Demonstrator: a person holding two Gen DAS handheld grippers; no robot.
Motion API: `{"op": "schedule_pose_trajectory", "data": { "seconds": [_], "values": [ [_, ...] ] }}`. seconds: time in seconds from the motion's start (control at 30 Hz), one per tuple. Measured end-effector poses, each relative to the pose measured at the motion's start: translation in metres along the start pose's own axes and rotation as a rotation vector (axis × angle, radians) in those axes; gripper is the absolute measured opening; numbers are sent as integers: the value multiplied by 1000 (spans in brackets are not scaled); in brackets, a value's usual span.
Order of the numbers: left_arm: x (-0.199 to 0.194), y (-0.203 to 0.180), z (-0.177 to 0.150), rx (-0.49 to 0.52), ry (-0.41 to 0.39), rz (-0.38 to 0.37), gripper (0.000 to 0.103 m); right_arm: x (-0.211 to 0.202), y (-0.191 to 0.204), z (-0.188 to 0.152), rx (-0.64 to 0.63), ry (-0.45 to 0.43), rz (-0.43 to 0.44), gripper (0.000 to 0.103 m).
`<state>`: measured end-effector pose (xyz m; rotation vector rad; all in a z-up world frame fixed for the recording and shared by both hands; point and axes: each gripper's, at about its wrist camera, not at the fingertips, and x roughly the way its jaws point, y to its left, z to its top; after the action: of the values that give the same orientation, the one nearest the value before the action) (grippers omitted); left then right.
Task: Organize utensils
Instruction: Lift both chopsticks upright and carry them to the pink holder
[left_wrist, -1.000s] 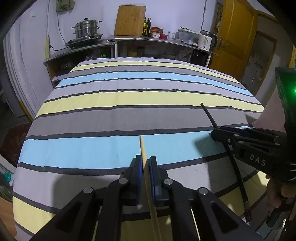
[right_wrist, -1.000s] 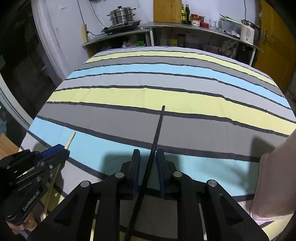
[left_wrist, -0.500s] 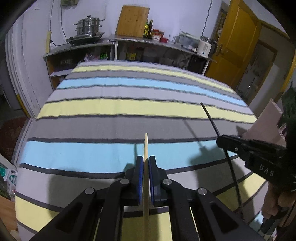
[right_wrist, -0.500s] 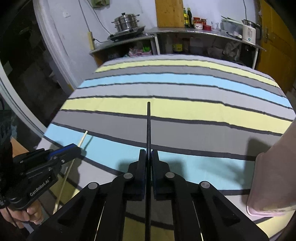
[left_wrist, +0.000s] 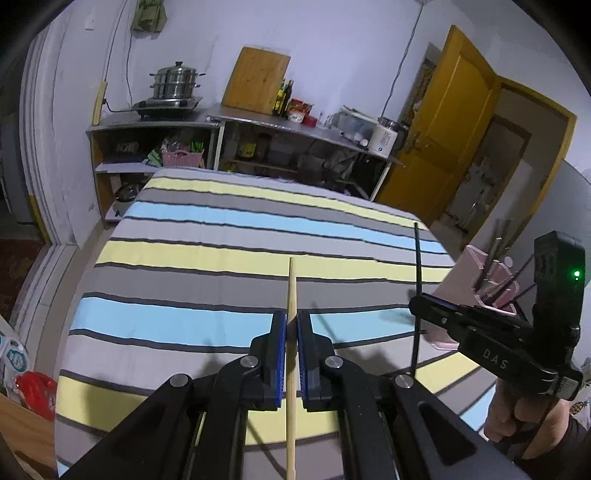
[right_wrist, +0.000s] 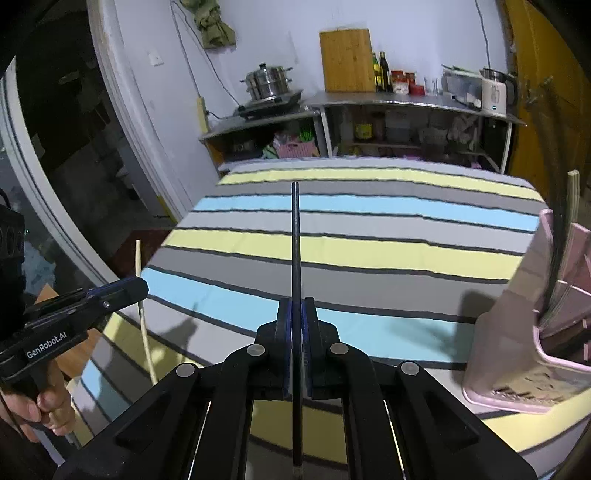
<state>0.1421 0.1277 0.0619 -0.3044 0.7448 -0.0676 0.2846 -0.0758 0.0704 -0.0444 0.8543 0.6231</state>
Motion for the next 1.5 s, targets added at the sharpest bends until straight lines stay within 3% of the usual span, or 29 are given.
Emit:
{"op": "schedule_pose_trajectory", "data": {
  "seconds": [0.53, 1.2, 1.5],
  "values": [
    [-60, -50, 1, 71, -56, -82, 6, -76, -2, -7, 22, -119, -4, 5],
    [-66, -88, -1, 121, -23, -171, 6, -118, -17, -19, 56, -179, -35, 5],
    [-58, -138, 15, 185, -25, -233, 6, -149, -42, -21, 92, -225, -72, 5]
  ]
}}
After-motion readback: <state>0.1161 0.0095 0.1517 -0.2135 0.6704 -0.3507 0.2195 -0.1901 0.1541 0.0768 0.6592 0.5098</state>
